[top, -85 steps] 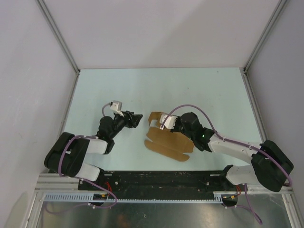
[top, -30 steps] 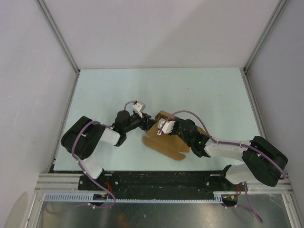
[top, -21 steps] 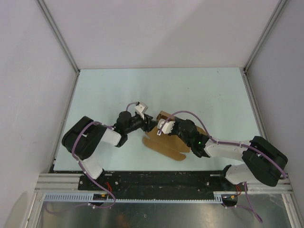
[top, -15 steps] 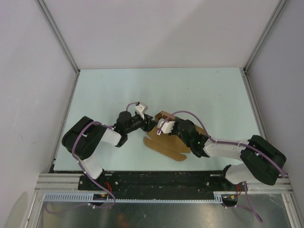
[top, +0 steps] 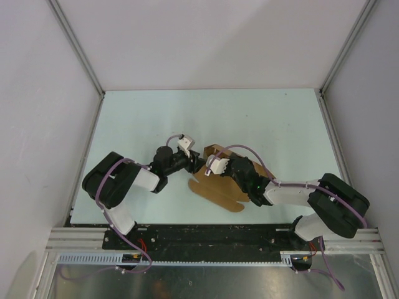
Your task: Fold the paper box
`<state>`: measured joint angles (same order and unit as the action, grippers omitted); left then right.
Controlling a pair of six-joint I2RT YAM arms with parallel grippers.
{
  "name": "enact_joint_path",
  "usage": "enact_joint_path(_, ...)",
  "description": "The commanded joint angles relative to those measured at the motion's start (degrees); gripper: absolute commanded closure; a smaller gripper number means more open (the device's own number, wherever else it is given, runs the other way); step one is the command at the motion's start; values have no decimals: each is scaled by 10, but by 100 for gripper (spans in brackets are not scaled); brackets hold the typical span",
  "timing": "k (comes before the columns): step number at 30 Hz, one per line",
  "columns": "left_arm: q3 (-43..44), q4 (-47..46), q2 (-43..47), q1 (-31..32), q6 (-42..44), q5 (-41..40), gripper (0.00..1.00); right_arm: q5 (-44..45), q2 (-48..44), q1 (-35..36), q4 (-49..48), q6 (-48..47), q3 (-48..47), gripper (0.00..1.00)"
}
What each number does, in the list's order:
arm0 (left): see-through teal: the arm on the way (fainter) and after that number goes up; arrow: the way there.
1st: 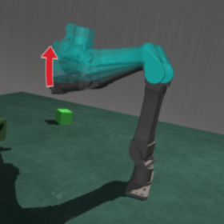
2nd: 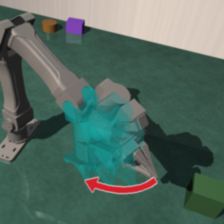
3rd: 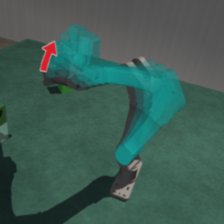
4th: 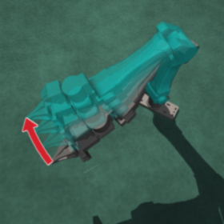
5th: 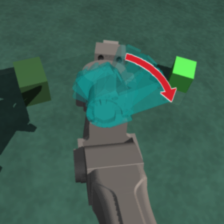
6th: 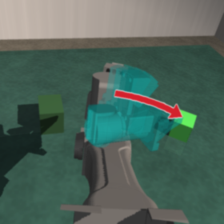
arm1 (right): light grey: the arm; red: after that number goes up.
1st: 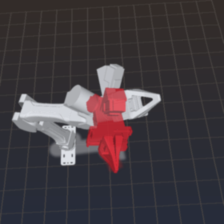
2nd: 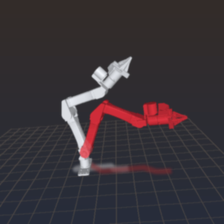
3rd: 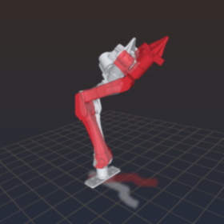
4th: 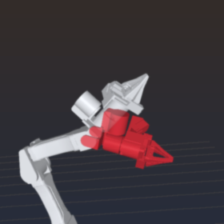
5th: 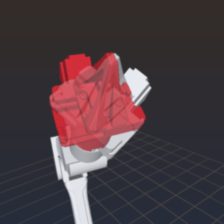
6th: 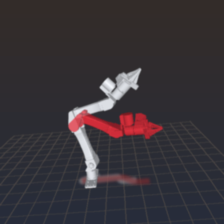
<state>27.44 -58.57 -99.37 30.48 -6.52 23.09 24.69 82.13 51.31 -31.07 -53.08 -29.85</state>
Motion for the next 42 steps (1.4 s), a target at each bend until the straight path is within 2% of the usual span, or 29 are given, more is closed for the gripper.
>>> enact_joint_path(1,-4,-21,-5,-1,30,0,42,16,18,2,-22,-8,1,100)
enact_joint_path(18,-5,-24,8,-27,23,14,42,17,22,15,-20,-40,1,100)
enact_joint_path(27,12,-24,23,-48,27,31,43,34,51,28,-51,-58,1,100)
enact_joint_path(35,38,-24,1,-47,10,92,44,29,52,33,-58,-65,8,100)
enact_joint_path(42,52,-23,-10,-43,5,103,45,25,51,36,-70,-63,17,100)
